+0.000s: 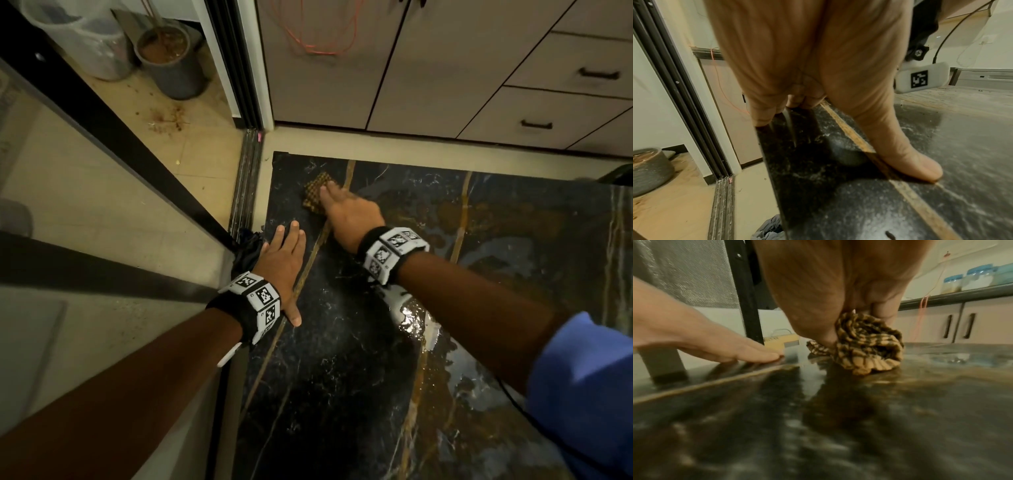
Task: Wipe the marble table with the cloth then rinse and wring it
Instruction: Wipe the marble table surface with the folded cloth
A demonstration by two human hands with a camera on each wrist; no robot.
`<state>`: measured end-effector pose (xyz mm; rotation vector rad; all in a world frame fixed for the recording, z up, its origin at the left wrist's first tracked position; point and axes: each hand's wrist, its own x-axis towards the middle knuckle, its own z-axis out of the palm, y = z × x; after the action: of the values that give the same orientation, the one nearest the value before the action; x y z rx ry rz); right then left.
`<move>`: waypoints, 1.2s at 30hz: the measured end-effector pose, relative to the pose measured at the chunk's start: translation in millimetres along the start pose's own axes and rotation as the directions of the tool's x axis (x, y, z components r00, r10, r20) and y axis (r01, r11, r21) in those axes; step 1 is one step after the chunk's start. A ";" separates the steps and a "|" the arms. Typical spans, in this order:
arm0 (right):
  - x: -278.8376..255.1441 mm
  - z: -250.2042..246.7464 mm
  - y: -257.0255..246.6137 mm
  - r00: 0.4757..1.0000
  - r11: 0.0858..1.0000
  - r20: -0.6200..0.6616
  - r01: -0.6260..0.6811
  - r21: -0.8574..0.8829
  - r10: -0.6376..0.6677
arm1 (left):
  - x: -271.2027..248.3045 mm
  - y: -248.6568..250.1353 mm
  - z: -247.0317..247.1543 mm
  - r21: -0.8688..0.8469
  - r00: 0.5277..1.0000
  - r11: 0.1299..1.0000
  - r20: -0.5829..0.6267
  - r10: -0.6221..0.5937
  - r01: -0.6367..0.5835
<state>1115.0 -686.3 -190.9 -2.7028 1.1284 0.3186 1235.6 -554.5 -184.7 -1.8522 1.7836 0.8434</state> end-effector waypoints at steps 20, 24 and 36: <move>-44.8 -4.9 47.9 0.996 0.997 0.079 -0.044 0.063 0.039 | 4.4 5.2 0.8 0.045 0.999 0.998 0.020 -0.047 0.046; -6.6 -24.1 103.4 0.946 0.943 0.073 -0.322 0.083 0.316 | 4.3 4.0 2.4 0.051 0.998 0.997 0.022 -0.050 0.049; -122.8 18.3 17.1 0.993 0.985 0.079 0.070 0.157 -0.084 | 5.4 6.4 -0.1 0.094 0.998 0.994 0.031 -0.062 0.059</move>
<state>1016.2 -610.5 -176.8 -2.5641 0.9798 0.3178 1229.2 -559.0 -187.6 -1.8130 1.7081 0.7521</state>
